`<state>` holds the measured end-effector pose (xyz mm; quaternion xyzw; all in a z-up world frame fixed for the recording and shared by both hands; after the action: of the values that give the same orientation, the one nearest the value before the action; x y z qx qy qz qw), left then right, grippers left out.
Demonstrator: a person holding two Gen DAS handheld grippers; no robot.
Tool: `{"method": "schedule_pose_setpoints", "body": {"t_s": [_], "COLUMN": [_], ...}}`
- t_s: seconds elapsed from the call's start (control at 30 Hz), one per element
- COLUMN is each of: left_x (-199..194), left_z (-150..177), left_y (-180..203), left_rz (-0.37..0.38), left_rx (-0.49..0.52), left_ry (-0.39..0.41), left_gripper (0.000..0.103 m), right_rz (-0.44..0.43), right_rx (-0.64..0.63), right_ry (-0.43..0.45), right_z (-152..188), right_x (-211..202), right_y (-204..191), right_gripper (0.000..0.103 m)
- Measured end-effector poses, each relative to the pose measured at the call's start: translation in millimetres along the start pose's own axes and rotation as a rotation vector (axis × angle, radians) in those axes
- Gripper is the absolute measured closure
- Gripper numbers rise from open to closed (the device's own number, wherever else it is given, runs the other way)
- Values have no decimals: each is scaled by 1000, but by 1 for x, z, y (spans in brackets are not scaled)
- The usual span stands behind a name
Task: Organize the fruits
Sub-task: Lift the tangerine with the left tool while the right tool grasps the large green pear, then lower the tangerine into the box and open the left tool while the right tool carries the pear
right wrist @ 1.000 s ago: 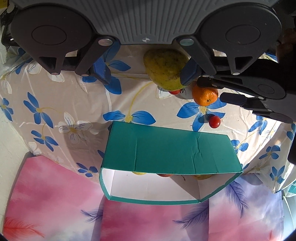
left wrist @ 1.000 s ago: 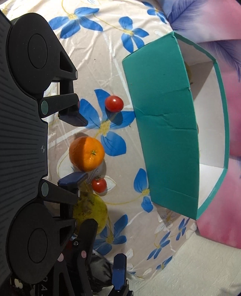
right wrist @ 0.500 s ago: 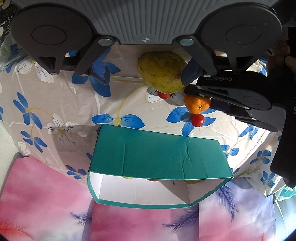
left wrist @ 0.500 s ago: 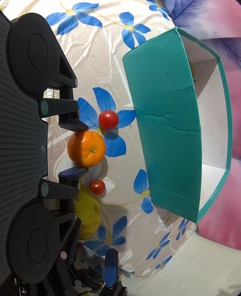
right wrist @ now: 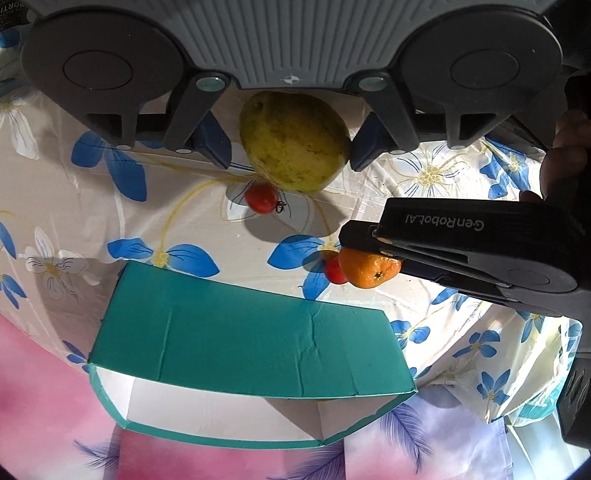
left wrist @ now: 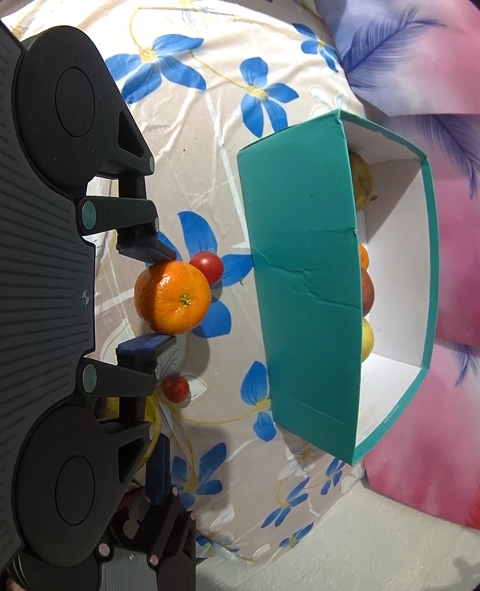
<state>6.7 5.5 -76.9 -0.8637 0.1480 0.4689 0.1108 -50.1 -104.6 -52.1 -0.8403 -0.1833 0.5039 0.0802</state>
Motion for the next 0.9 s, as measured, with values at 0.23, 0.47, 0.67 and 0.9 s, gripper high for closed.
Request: {"method": "schedule_pose_setpoints", "body": {"t_s": [0.23,0.47,0.67,0.9], "left_x": [-3,-18,-31,-46], "left_z": [-4,-26,-52,-88], "left_y": [-7,-3,0,-4], "left_rz": [-18,-40,-56,-99], "left_rx": [-11,-1,0,-16], "left_ry": [0,35,76,135], "left_gripper": [58,58,58,58], "right_rz": [35,81,130,174], "right_rx": [-7,24,45,44], "right_ry": [-13,50,144,241], "right_z": [-1,-15,-38,-66], "right_x": [11,-6,-29,-53], "right_y": [2,14,27,40], "right_gripper": [41,41,41,41]}}
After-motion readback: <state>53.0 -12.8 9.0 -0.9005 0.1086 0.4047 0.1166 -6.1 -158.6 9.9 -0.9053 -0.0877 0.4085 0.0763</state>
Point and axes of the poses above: each gripper's, at about its wrist camera, not at the fingertips, and x roughly the way its jaws point, y to its right, z to its underside, the point moved 4 cm from there along x, roughly the way its jaws point, and after that the axes turned 12 degrees about -z, right-handed, at the moved point
